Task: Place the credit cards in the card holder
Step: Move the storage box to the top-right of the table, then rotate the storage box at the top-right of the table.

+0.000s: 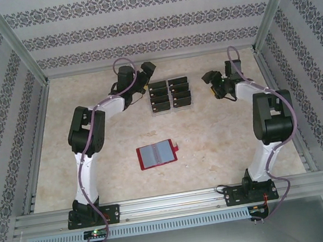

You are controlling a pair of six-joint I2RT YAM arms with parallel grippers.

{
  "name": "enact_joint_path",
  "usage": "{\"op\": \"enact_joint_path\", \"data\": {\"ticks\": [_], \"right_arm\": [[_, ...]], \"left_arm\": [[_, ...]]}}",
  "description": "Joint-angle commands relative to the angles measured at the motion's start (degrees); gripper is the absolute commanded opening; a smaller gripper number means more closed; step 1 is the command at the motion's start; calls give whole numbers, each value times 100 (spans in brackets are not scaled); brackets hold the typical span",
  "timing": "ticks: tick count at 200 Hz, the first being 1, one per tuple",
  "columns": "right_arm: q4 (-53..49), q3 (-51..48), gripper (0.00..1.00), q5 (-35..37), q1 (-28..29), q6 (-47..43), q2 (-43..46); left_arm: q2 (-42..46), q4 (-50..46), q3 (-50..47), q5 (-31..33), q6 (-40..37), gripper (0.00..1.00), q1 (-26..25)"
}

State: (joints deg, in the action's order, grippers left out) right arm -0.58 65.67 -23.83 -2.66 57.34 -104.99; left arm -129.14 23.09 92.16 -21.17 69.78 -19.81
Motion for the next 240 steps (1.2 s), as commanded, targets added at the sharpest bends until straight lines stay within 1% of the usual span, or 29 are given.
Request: {"op": "enact_joint_path", "data": {"ticks": [1,70,92,110,135,165,180,208,240], "right_arm": [[133,-256,68,87,-116,-19,723],[-173,-1641,68,492,-63,-258,2490],[-488,-1794,68,764,40,-549,2920],[-705,-1657,68,874,37,-809,2884],[-1125,-1089,67,931,105,-1435,2512],[-1820,-187,66,1111,296,-2286,1906],[-2129,213,65,1263,379,-2553,1605],[-1939,433,67,1556,181,-2392,1247],[-1322,752,68,917,-340,-1664,753]], "left_arm": [[-250,271,462,-130,159,100,-242],[-1060,-175,1866,-471,157,100,-819],[-1332,-258,2240,-548,199,100,-1025],[-1356,-239,2260,-554,212,100,-1080],[-1003,-199,1823,-524,81,100,-957],[-267,-143,945,-517,-136,100,-655],[146,-127,472,-571,-188,100,-475],[889,-86,-334,-741,-285,100,-257],[1662,-149,-1172,-959,-426,100,-179]]}}
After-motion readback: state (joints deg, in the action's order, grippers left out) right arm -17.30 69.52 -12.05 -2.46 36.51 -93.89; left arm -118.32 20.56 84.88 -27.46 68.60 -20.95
